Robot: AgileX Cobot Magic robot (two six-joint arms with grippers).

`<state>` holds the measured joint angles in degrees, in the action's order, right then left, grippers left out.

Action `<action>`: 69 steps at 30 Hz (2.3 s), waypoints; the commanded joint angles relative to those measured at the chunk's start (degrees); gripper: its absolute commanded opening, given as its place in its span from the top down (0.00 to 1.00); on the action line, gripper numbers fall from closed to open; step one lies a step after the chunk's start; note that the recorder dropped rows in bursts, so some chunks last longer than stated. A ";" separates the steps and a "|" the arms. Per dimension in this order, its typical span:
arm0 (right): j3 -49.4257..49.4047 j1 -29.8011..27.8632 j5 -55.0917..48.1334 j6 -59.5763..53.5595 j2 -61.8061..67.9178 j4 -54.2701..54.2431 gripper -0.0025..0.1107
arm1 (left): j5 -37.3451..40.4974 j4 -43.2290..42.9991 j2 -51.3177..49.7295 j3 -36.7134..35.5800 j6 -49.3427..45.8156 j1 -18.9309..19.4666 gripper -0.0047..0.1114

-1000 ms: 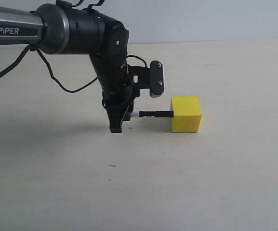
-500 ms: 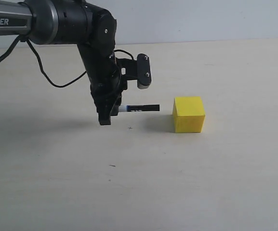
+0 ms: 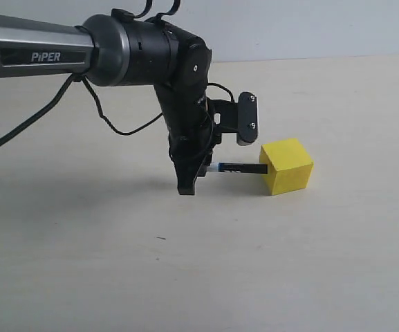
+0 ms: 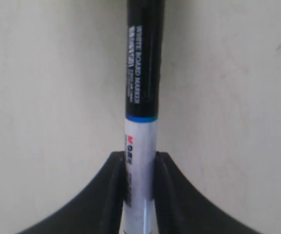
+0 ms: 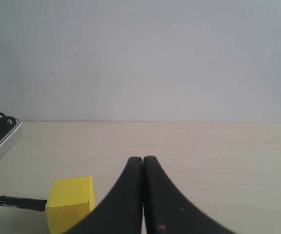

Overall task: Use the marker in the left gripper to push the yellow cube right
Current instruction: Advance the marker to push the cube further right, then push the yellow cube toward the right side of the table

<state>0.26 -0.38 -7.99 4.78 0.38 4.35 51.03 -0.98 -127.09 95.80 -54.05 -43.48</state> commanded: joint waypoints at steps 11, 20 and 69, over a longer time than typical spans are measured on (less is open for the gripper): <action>-0.26 0.05 0.32 -0.03 -0.38 0.08 0.98 | -8.07 0.04 -1.09 0.45 6.36 -0.11 0.96; -0.26 0.05 0.32 -0.03 -0.38 0.08 0.98 | -8.64 -2.79 -1.53 0.46 6.34 -1.01 0.96; -0.26 0.05 0.32 -0.03 -0.38 0.08 0.98 | 9.63 0.19 -2.97 9.24 6.83 -0.48 0.96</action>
<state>0.26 -0.38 -7.99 4.78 0.38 4.35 58.01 -2.71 -129.74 101.75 -47.06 -43.49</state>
